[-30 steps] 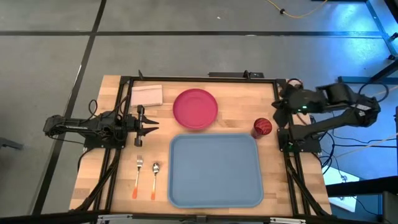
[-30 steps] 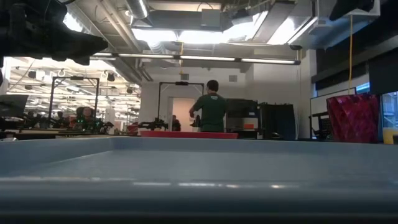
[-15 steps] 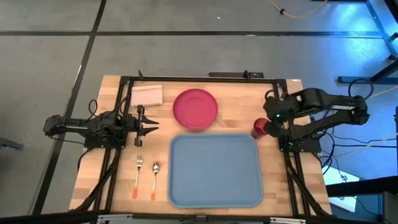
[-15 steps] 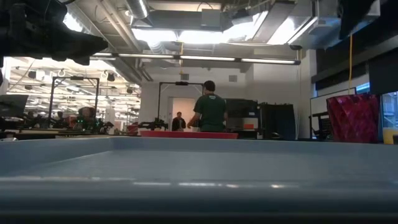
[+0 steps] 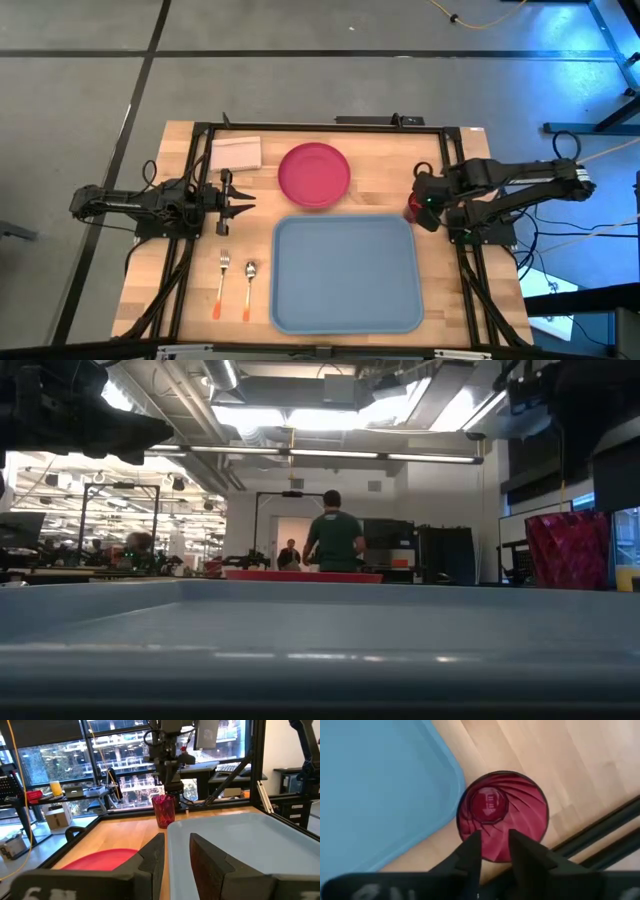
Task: Pick and place plate/cup/fork/spoon on tray
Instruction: Put the red cup on the top right of the blue tray
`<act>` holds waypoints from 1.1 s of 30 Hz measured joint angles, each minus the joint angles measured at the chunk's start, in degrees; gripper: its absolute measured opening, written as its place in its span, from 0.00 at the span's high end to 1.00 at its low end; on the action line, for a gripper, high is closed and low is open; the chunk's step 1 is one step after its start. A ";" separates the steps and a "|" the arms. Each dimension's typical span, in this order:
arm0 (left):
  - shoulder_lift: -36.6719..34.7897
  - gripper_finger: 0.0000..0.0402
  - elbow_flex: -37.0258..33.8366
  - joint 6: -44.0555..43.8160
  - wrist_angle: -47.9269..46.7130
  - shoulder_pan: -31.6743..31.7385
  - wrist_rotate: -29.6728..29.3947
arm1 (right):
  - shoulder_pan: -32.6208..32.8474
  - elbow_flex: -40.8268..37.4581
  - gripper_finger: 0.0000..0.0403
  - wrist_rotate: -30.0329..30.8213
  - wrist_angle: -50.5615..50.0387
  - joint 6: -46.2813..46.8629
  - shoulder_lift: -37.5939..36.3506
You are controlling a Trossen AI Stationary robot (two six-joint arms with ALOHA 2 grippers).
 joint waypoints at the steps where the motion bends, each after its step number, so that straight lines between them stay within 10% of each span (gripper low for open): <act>1: 0.00 0.79 -0.01 0.02 0.00 -0.01 0.00 | 0.00 -0.89 0.71 0.00 0.56 0.11 0.01; 33: 0.00 0.79 0.01 0.00 0.00 -0.02 0.00 | 0.01 -15.89 0.64 -3.82 18.70 4.11 0.38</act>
